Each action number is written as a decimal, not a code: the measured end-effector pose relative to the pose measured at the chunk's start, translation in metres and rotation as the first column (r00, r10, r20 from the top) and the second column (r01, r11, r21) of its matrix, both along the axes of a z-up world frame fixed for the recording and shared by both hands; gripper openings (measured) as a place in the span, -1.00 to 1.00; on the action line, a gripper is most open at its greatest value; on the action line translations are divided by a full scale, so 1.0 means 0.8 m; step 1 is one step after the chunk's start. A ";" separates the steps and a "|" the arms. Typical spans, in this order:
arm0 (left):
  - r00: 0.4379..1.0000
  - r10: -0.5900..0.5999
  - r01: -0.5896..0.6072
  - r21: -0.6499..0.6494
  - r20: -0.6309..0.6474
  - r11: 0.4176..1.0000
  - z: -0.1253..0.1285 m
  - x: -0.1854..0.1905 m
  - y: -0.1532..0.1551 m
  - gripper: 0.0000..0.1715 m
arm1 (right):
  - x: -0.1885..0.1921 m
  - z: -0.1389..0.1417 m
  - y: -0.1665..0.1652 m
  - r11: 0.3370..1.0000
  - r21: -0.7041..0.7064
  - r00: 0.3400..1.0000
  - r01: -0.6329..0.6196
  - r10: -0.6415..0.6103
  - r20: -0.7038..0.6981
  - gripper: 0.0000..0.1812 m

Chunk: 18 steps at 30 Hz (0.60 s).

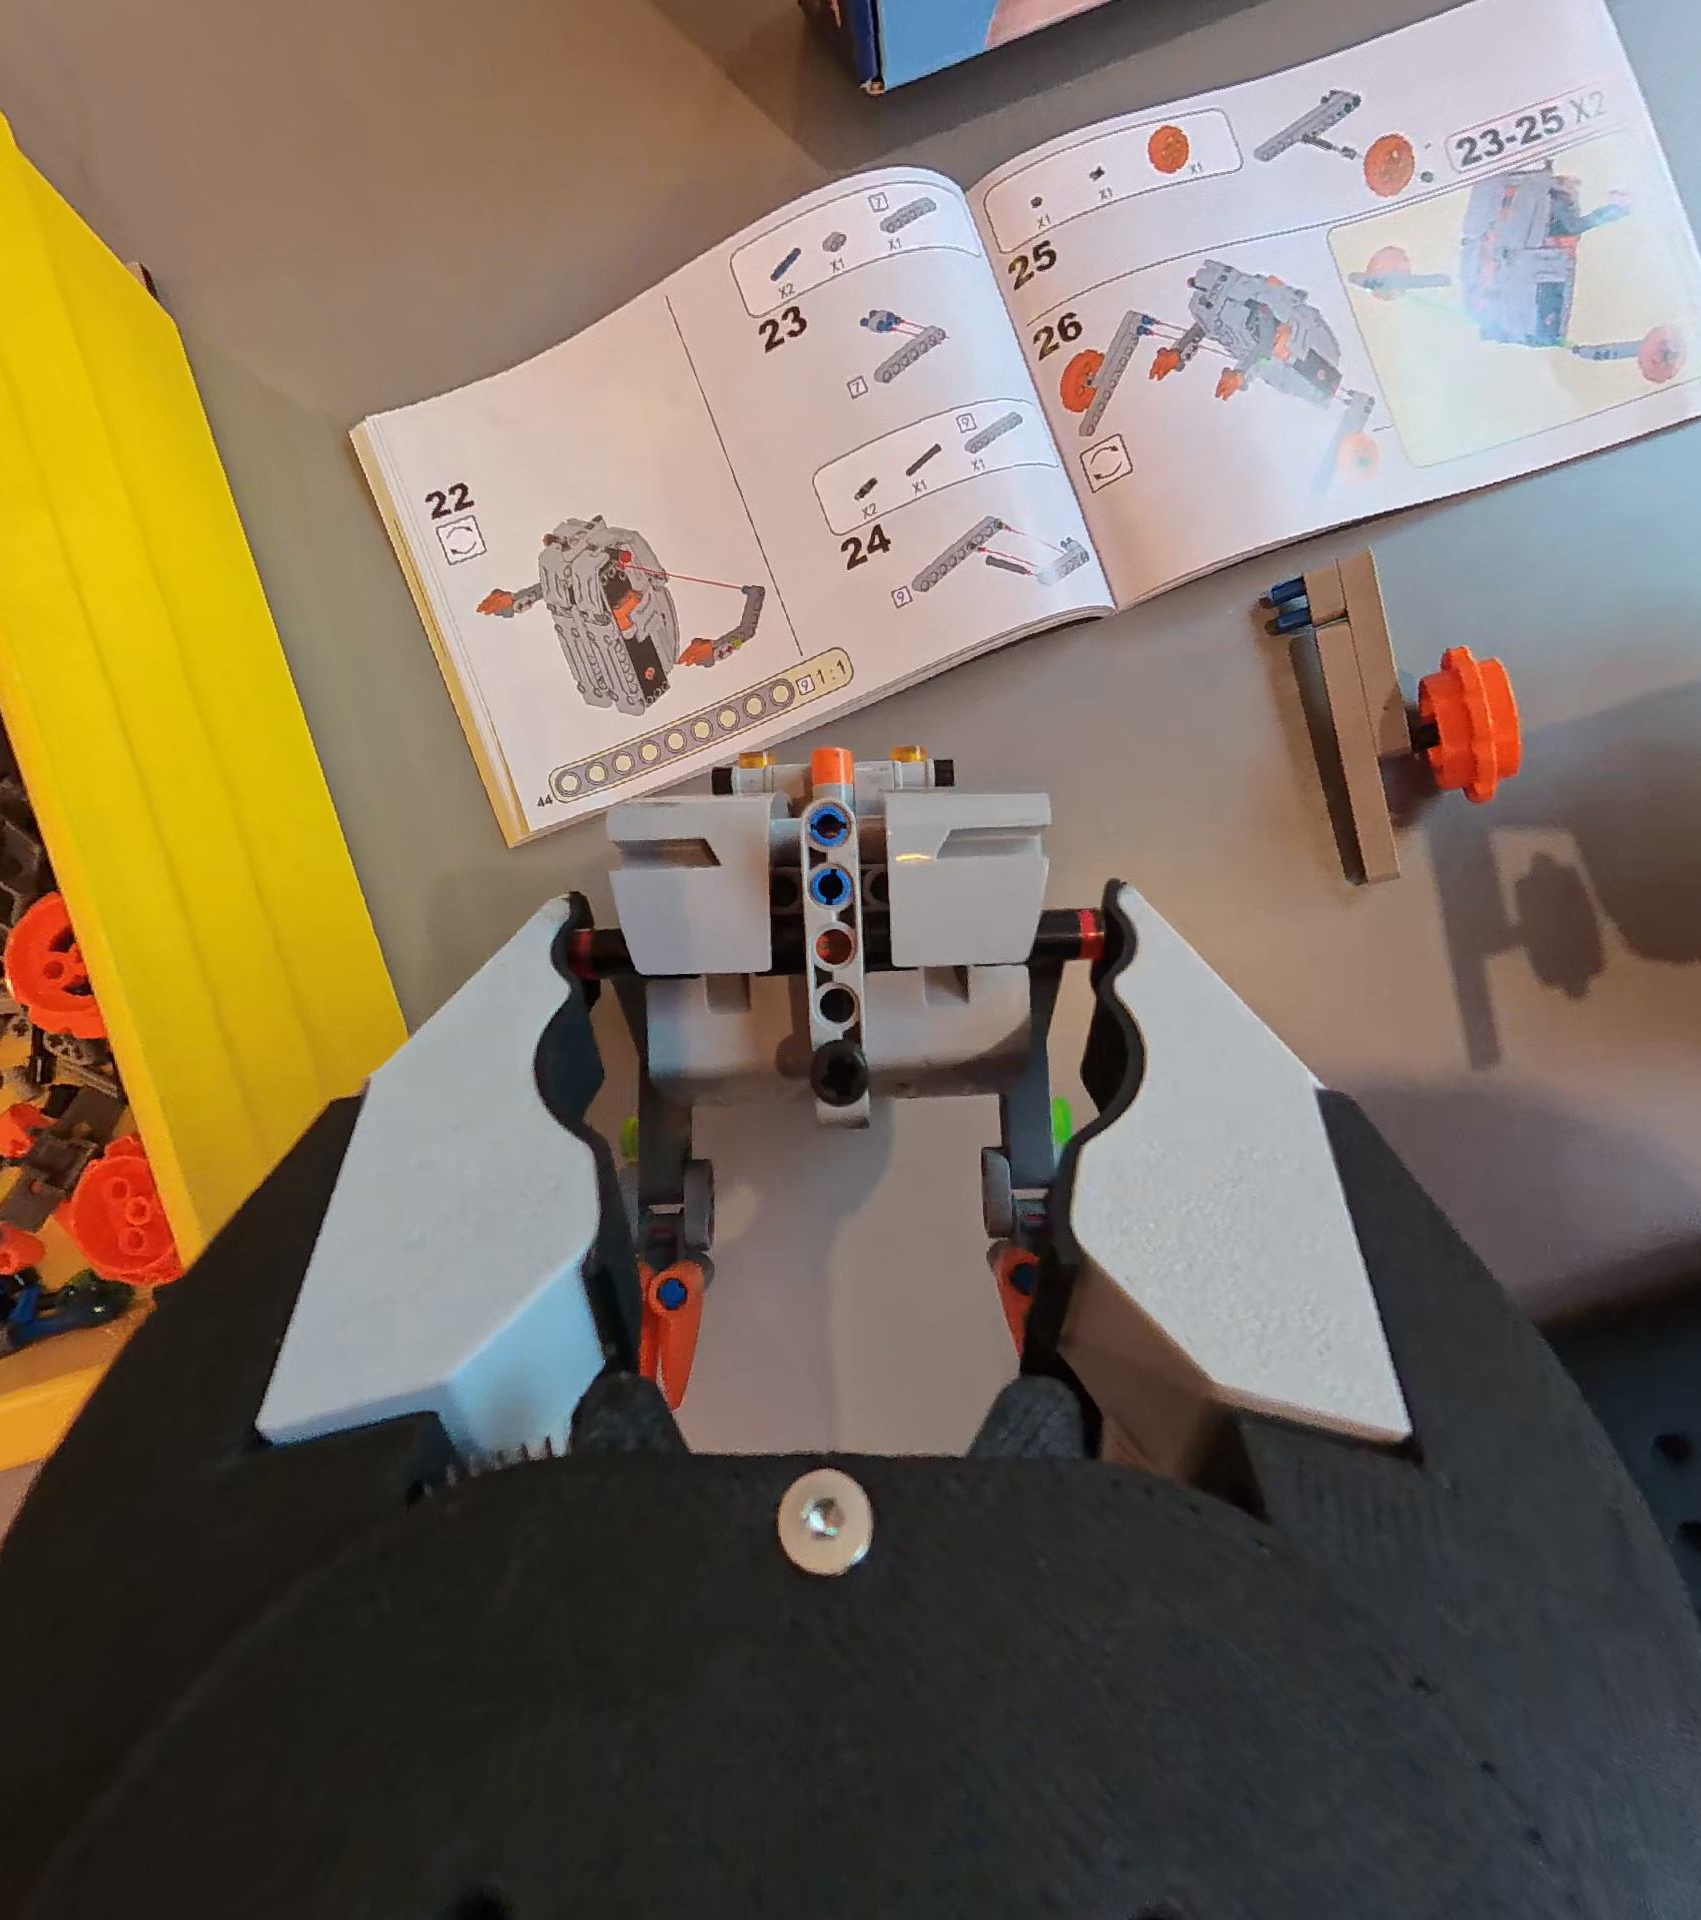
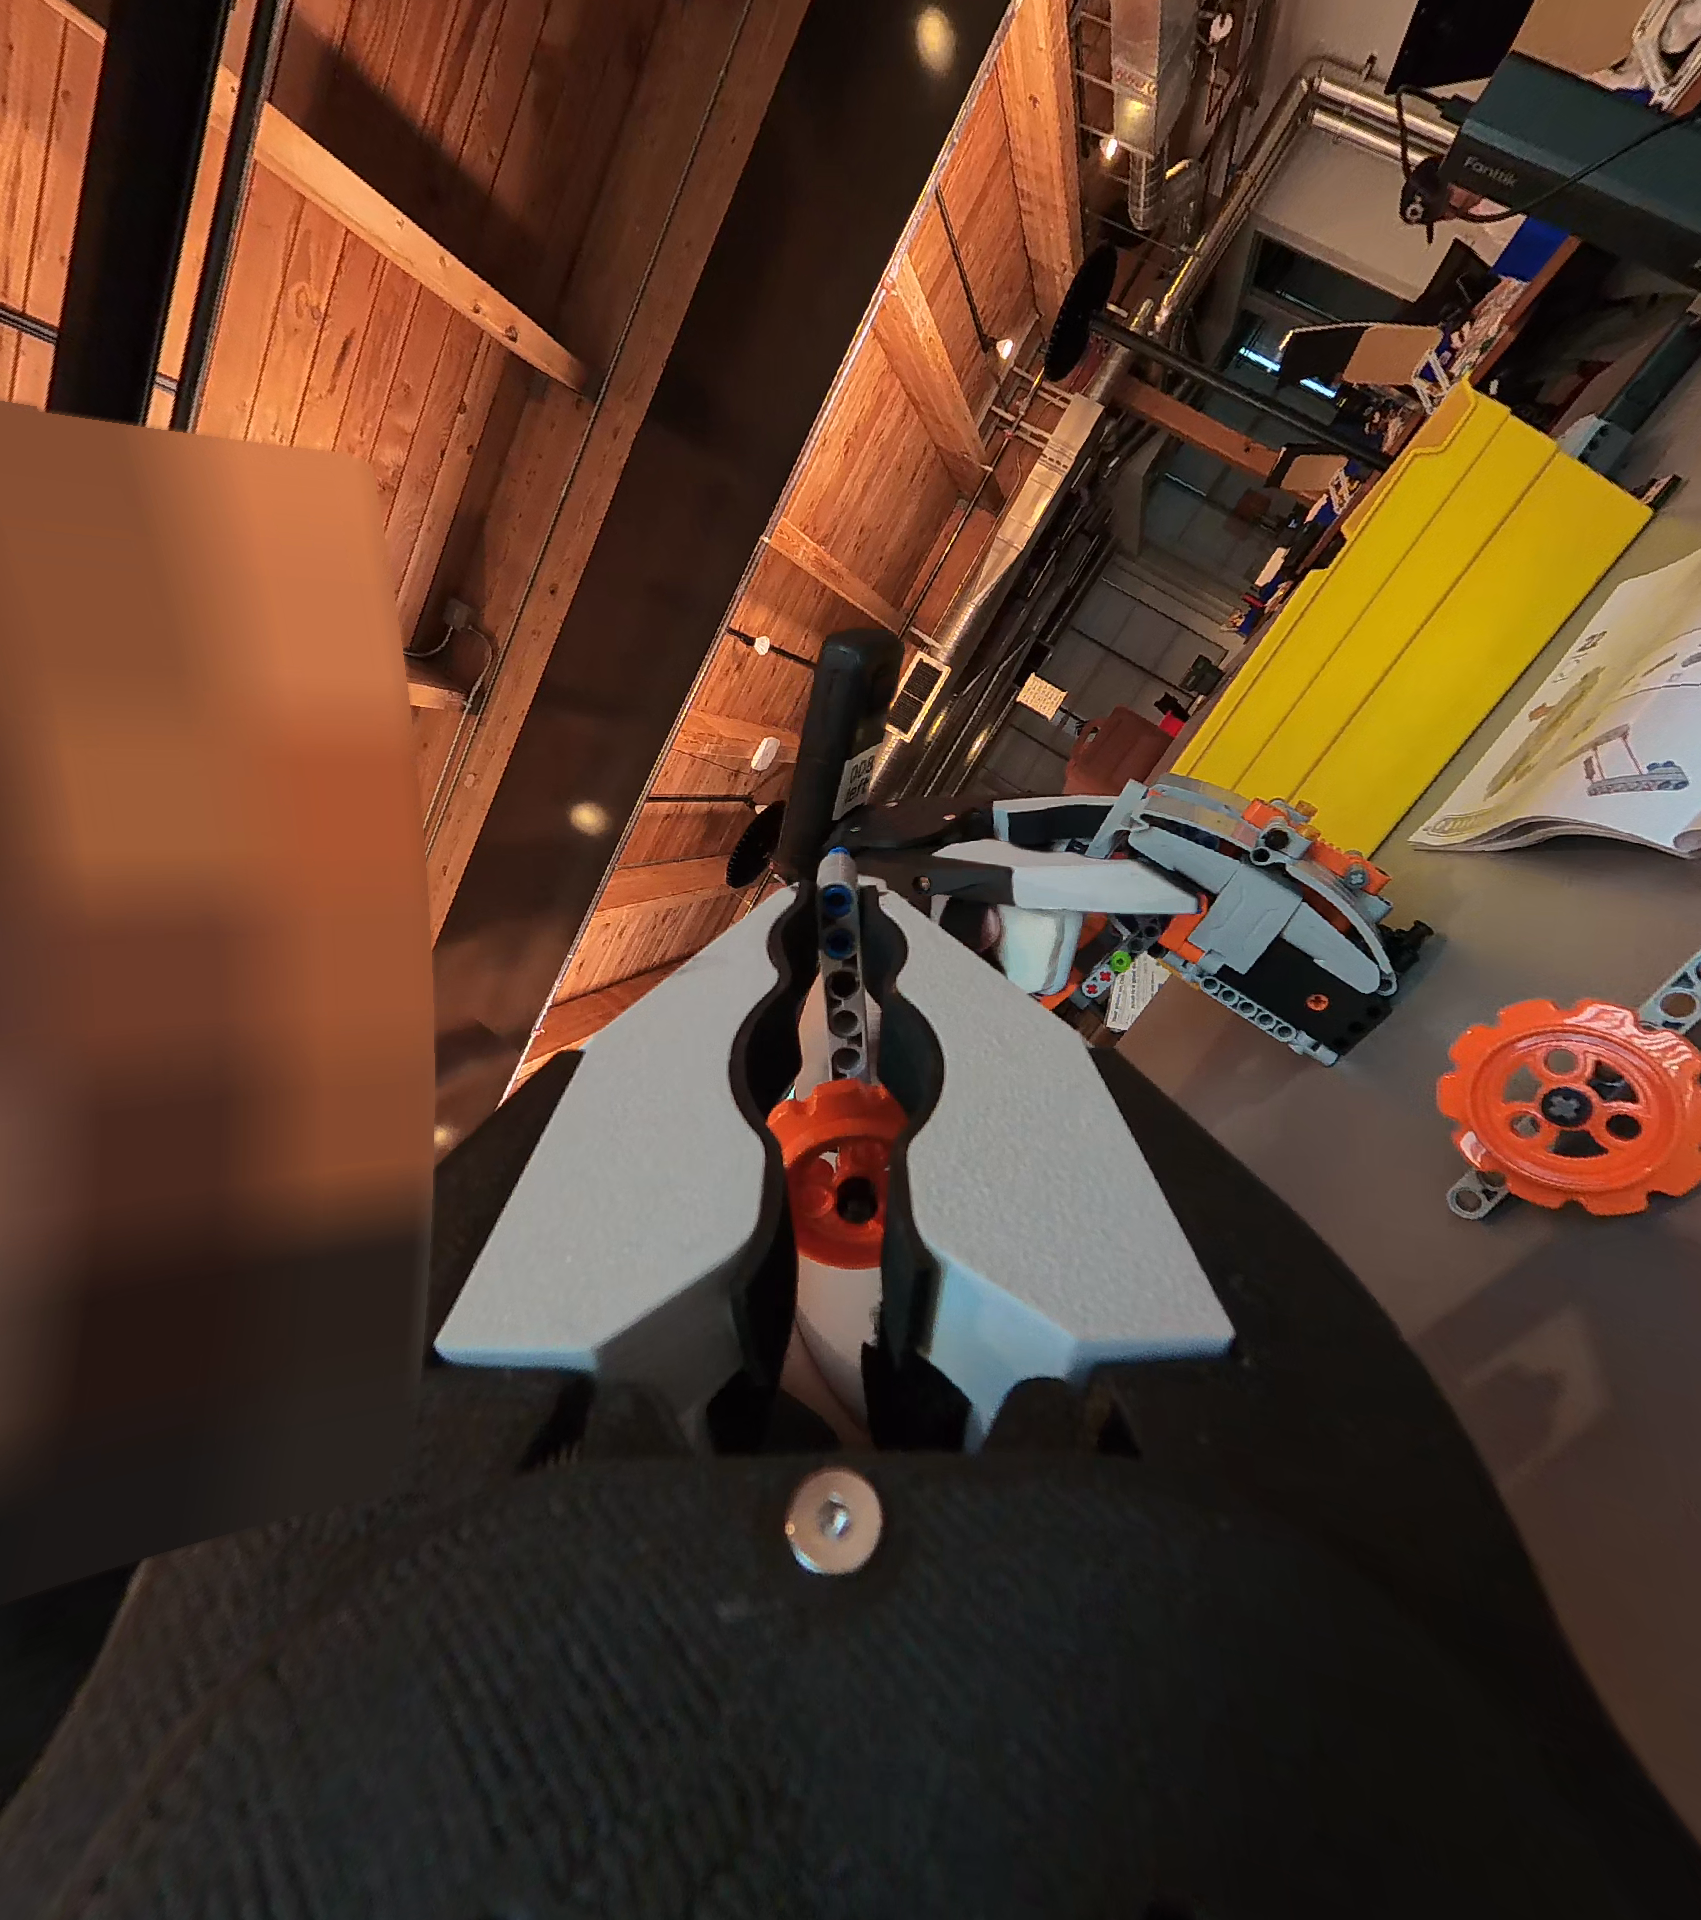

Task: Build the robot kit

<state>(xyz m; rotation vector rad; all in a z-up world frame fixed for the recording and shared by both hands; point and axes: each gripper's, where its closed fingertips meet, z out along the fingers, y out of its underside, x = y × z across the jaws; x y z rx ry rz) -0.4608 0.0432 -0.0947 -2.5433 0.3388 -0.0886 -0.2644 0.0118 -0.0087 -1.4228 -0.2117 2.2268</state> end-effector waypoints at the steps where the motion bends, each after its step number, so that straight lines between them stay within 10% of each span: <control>1: 1.000 0.006 -0.006 -0.007 0.004 1.000 -0.001 0.000 0.000 0.10 | 0.000 0.000 0.000 1.000 0.001 1.000 0.000 0.000 0.000 -0.94; 18: 0.974 -0.008 0.038 -0.129 0.226 0.991 -0.012 -0.002 -0.001 0.08 | -0.005 -0.009 0.000 1.000 -0.011 0.999 -0.009 0.009 0.036 -0.94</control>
